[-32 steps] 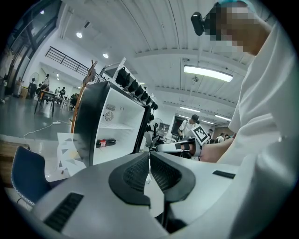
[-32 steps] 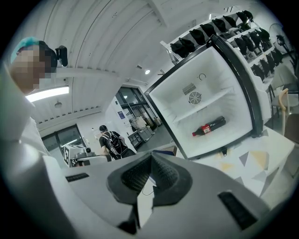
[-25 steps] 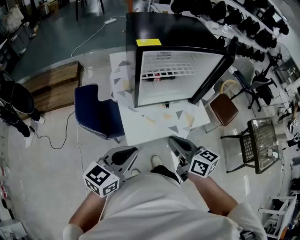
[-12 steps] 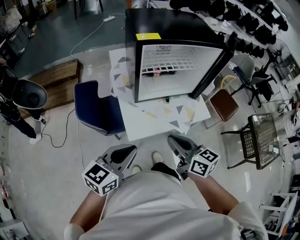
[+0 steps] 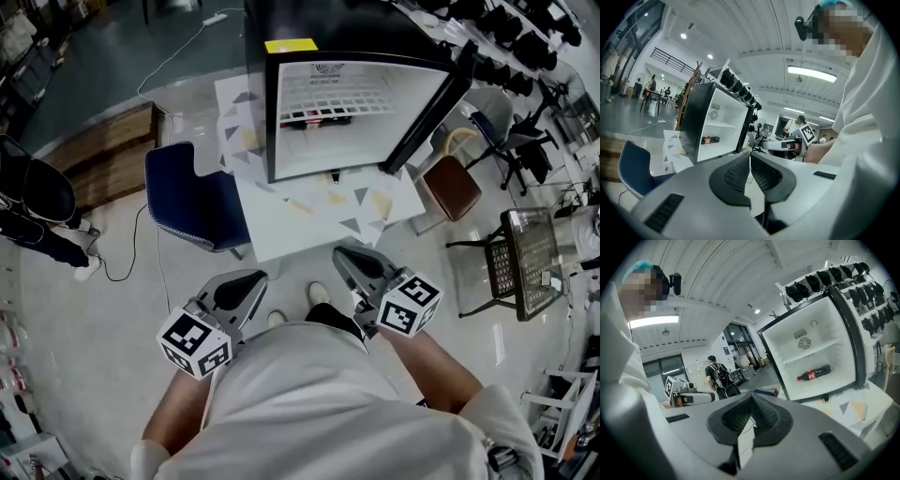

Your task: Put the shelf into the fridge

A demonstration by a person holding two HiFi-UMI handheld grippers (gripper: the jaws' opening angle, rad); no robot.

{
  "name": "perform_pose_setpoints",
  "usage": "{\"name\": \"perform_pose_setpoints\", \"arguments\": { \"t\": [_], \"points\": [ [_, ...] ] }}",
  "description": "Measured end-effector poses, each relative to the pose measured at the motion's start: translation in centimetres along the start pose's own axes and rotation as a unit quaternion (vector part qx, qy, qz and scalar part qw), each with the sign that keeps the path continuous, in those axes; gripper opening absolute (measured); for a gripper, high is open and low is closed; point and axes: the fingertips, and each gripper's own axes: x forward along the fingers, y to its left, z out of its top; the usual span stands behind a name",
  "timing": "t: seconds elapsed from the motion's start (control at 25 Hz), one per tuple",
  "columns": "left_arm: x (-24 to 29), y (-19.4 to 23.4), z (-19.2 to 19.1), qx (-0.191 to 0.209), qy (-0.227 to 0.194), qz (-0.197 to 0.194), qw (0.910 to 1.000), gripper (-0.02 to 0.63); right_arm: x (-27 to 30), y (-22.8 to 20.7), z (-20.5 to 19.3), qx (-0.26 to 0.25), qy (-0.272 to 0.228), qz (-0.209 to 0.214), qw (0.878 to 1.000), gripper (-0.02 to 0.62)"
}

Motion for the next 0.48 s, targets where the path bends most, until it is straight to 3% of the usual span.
{"name": "perform_pose_setpoints", "arguments": {
  "t": [0.48],
  "points": [
    [3.1,-0.6,0.1,-0.006,0.015,-0.004,0.9999,0.023,-0.7,-2.4,0.7,-0.014,0.009,-0.003,1.0,0.006]
  ]
}}
